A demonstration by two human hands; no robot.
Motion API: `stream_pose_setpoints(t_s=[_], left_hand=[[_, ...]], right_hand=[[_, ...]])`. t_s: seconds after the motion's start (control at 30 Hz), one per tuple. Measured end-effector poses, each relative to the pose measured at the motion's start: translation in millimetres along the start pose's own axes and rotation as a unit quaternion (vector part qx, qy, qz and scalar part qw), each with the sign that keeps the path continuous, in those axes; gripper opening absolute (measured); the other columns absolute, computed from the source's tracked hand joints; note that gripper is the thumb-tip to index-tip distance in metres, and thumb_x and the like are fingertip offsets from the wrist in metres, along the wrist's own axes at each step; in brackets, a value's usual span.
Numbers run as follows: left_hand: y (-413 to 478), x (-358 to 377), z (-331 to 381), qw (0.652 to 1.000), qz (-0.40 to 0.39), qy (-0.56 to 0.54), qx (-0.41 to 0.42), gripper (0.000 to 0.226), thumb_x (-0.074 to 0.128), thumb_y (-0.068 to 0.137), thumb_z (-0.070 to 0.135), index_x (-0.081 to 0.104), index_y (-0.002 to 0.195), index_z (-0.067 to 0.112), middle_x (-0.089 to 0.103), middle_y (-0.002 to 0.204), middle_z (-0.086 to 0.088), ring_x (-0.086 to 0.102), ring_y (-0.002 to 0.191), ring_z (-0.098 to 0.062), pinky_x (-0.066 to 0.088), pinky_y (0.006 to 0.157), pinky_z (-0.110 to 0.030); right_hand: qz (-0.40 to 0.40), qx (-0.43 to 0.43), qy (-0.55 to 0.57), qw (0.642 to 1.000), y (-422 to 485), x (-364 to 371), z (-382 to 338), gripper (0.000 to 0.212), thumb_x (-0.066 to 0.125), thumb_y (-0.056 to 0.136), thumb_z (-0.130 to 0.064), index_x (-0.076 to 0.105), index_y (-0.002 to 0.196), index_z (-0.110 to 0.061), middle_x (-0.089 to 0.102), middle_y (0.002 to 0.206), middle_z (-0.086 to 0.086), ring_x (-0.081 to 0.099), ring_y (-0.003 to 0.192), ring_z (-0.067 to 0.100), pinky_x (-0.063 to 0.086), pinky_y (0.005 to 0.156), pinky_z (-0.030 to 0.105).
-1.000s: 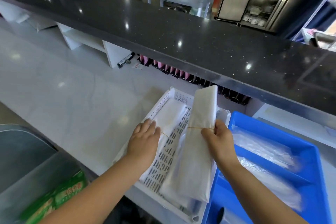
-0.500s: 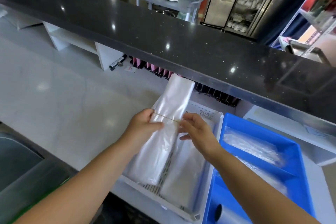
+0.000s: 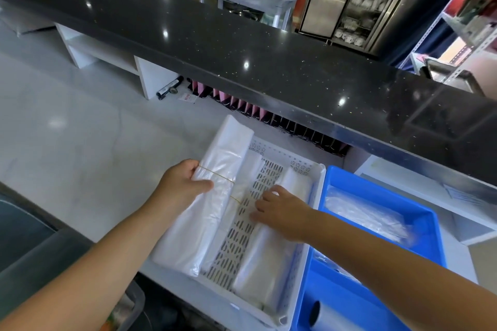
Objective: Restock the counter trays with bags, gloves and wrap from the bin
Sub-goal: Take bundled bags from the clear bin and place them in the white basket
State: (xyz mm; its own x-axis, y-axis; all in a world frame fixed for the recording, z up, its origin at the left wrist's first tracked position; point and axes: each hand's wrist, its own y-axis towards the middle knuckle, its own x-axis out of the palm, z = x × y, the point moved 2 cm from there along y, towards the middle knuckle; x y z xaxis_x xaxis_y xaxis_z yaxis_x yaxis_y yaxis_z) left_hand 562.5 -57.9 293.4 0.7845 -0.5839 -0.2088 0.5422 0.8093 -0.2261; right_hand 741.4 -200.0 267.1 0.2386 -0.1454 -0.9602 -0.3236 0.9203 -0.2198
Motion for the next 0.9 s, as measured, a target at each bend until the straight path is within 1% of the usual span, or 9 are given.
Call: stream_pose_setpoints(t_s=[0.1, 0.2, 0.33, 0.43, 0.53, 0.63, 0.7, 0.83, 0.9], left_hand=[[0.3, 17.0, -2.3, 0.999, -0.013, 0.048, 0.008, 0.031, 0.065, 0.053, 0.023, 0.062, 0.08, 0.009, 0.066, 0.078, -0.011, 0.058, 0.068, -0.021, 0.044, 0.067, -0.031], [2.6, 42.4, -6.8, 0.996, -0.027, 0.079, 0.018, 0.035, 0.065, 0.052, 0.026, 0.06, 0.08, 0.005, 0.06, 0.071, -0.008, 0.052, 0.064, -0.019, 0.039, 0.063, -0.03], [8.1, 77.9, -22.8, 0.983, -0.037, 0.175, 0.033, 0.031, 0.07, 0.067, 0.022, 0.056, 0.087, 0.004, 0.052, 0.073, -0.005, 0.048, 0.066, -0.021, 0.034, 0.061, -0.03], [6.0, 88.0, -35.6, 0.965, -0.031, 0.26, 0.024, 0.032, 0.066, 0.075, 0.024, 0.054, 0.102, 0.011, 0.06, 0.088, -0.006, 0.058, 0.082, -0.027, 0.034, 0.059, -0.027], [5.2, 90.6, -36.0, 0.962, -0.019, 0.272, 0.035, 0.026, 0.065, 0.075, 0.024, 0.051, 0.095, 0.015, 0.059, 0.085, -0.005, 0.059, 0.085, -0.029, 0.033, 0.058, -0.027], [3.7, 90.4, -34.2, 0.967, -0.018, 0.253, 0.025, 0.032, 0.066, 0.075, 0.022, 0.054, 0.103, 0.011, 0.058, 0.088, -0.004, 0.059, 0.088, -0.028, 0.034, 0.062, -0.027], [1.6, 89.3, -35.0, 0.975, -0.037, 0.217, 0.006, 0.032, 0.065, 0.076, 0.018, 0.054, 0.105, 0.011, 0.055, 0.087, -0.003, 0.057, 0.084, -0.025, 0.036, 0.062, -0.027], [-3.1, 78.6, -36.9, 0.993, -0.092, 0.012, -0.074, 0.025, 0.059, 0.076, -0.004, 0.063, 0.099, 0.007, 0.066, 0.091, -0.017, 0.058, 0.081, -0.023, 0.045, 0.071, -0.03], [-2.9, 73.3, -36.5, 0.993, -0.085, -0.014, -0.079, 0.023, 0.057, 0.077, -0.006, 0.064, 0.094, 0.007, 0.064, 0.087, -0.014, 0.057, 0.08, -0.023, 0.045, 0.072, -0.032]], right_hand=[[0.051, 0.002, -0.024, 0.998, -5.6, -7.7, 2.0, 0.02, 0.08, 0.068, -0.022, 0.071, 0.085, -0.025, 0.066, 0.079, -0.004, 0.061, 0.079, 0.019, 0.052, 0.084, 0.034], [0.09, 0.012, -0.016, 0.996, -18.1, -11.1, 3.8, 0.012, 0.081, 0.067, -0.021, 0.069, 0.071, -0.024, 0.061, 0.07, -0.004, 0.058, 0.072, 0.018, 0.052, 0.079, 0.031], [0.115, 0.055, -0.031, 0.991, -35.3, -14.7, 5.9, 0.015, 0.079, 0.066, -0.017, 0.066, 0.069, -0.024, 0.059, 0.072, -0.004, 0.055, 0.073, 0.019, 0.049, 0.078, 0.031], [0.106, 0.08, -0.038, 0.99, -38.6, -16.4, 5.3, 0.019, 0.084, 0.062, -0.019, 0.068, 0.069, -0.026, 0.057, 0.072, -0.005, 0.053, 0.074, 0.019, 0.048, 0.079, 0.032], [0.088, 0.09, -0.045, 0.991, -34.3, -16.6, 3.2, 0.021, 0.083, 0.059, -0.015, 0.068, 0.069, -0.026, 0.057, 0.071, -0.004, 0.053, 0.072, 0.02, 0.048, 0.08, 0.032], [0.081, 0.093, -0.054, 0.991, -22.6, -16.8, -0.1, 0.022, 0.078, 0.058, -0.008, 0.067, 0.067, -0.025, 0.053, 0.068, -0.003, 0.052, 0.071, 0.021, 0.048, 0.079, 0.032], [0.067, 0.088, -0.053, 0.992, -13.1, -16.3, -2.3, 0.022, 0.077, 0.058, -0.009, 0.067, 0.068, -0.026, 0.054, 0.069, -0.003, 0.052, 0.072, 0.022, 0.049, 0.08, 0.033], [0.042, 0.102, -0.068, 0.992, -7.1, -15.8, -3.9, 0.022, 0.074, 0.056, -0.009, 0.067, 0.069, -0.026, 0.057, 0.072, -0.004, 0.055, 0.071, 0.02, 0.05, 0.082, 0.031], [0.051, 0.111, -0.056, 0.991, -9.5, -19.3, -3.4, 0.024, 0.069, 0.056, -0.004, 0.067, 0.071, -0.023, 0.058, 0.071, -0.002, 0.056, 0.072, 0.022, 0.05, 0.085, 0.033]])
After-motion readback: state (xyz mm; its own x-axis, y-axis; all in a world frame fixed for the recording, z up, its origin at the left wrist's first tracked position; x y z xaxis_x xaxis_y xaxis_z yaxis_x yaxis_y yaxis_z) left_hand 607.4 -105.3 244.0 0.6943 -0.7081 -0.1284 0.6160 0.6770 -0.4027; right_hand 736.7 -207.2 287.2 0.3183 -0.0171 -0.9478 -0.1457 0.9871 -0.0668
